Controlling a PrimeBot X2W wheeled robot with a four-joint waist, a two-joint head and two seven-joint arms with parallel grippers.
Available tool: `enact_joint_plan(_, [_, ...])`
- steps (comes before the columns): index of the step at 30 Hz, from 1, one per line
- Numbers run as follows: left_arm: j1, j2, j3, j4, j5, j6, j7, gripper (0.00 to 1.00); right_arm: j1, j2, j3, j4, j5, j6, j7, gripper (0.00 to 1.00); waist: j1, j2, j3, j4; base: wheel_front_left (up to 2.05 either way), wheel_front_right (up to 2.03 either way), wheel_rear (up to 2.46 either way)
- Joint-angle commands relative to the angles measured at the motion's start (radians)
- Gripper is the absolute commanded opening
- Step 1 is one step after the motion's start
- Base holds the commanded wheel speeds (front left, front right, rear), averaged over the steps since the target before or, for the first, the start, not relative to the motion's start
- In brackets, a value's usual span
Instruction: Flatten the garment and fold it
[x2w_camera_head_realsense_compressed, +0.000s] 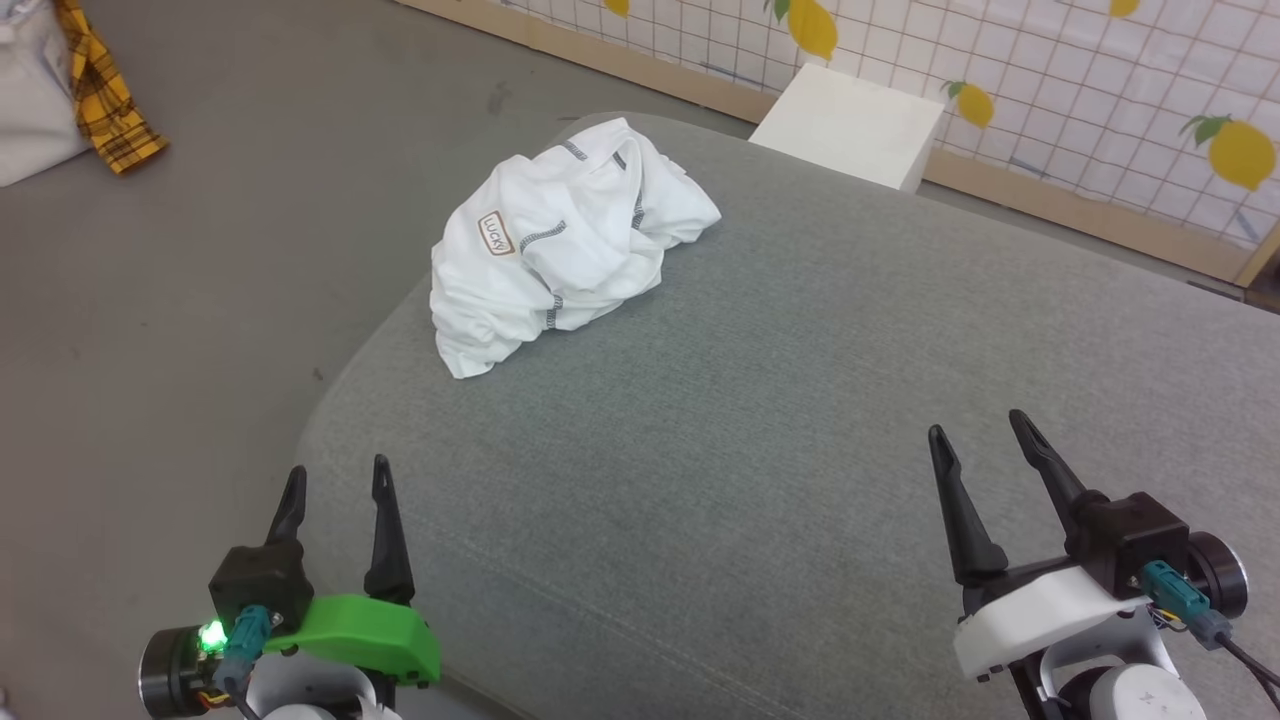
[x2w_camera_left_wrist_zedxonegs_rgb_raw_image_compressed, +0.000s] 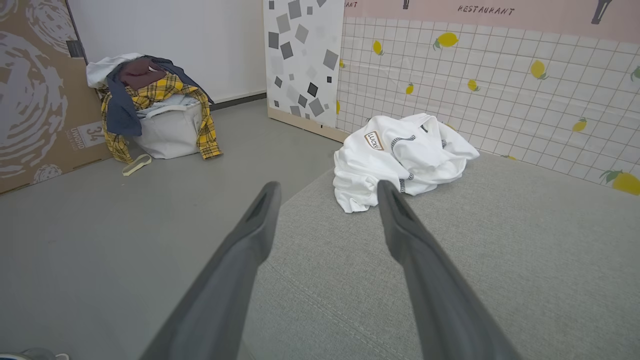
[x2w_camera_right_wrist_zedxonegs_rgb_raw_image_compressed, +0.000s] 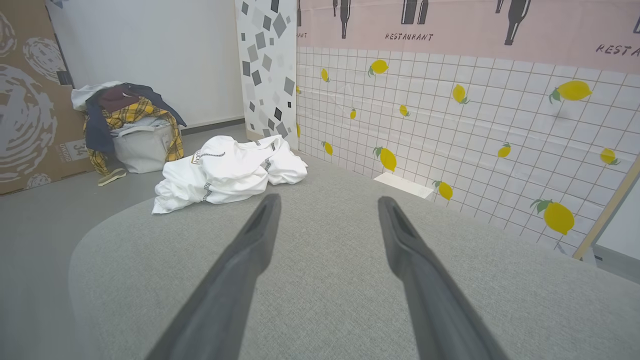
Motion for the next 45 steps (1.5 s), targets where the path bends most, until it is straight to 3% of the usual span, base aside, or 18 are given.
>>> enact_joint_plan(1, [0.016, 0.004, -0.002, 0.002, -0.007, 0.005, -0.011, 1.0, -0.014, -0.001, -0.001, 0.003, 0.008, -0.001, -0.011, 1.0, 0.0, 0.0, 0.0, 0.011, 0.0, 0.0, 0.0])
enact_joint_plan(28, [-0.002, 0.018, -0.012, 0.031, -0.098, 0.012, -0.067, 1.0, -0.029, -0.001, 0.003, 0.005, 0.026, -0.001, -0.045, 1.0, 0.0, 0.0, 0.025, 0.074, 0.0, 0.0, 0.0])
enact_joint_plan(37, [-0.293, 0.094, -0.027, 0.058, -0.17, -0.068, 0.074, 1.0, -0.1, -0.001, 0.015, -0.054, -0.005, -0.002, -0.027, 1.0, 0.0, 0.0, 0.195, -0.01, 0.0, 0.0, 0.0])
enact_joint_plan(45, [-0.662, 0.194, 0.031, 0.199, -0.28, -0.106, 0.287, 1.0, -0.207, -0.001, 0.058, -0.073, -0.026, -0.002, -0.03, 1.0, 0.0, 0.0, 0.429, -0.169, 0.0, 0.0, 0.0])
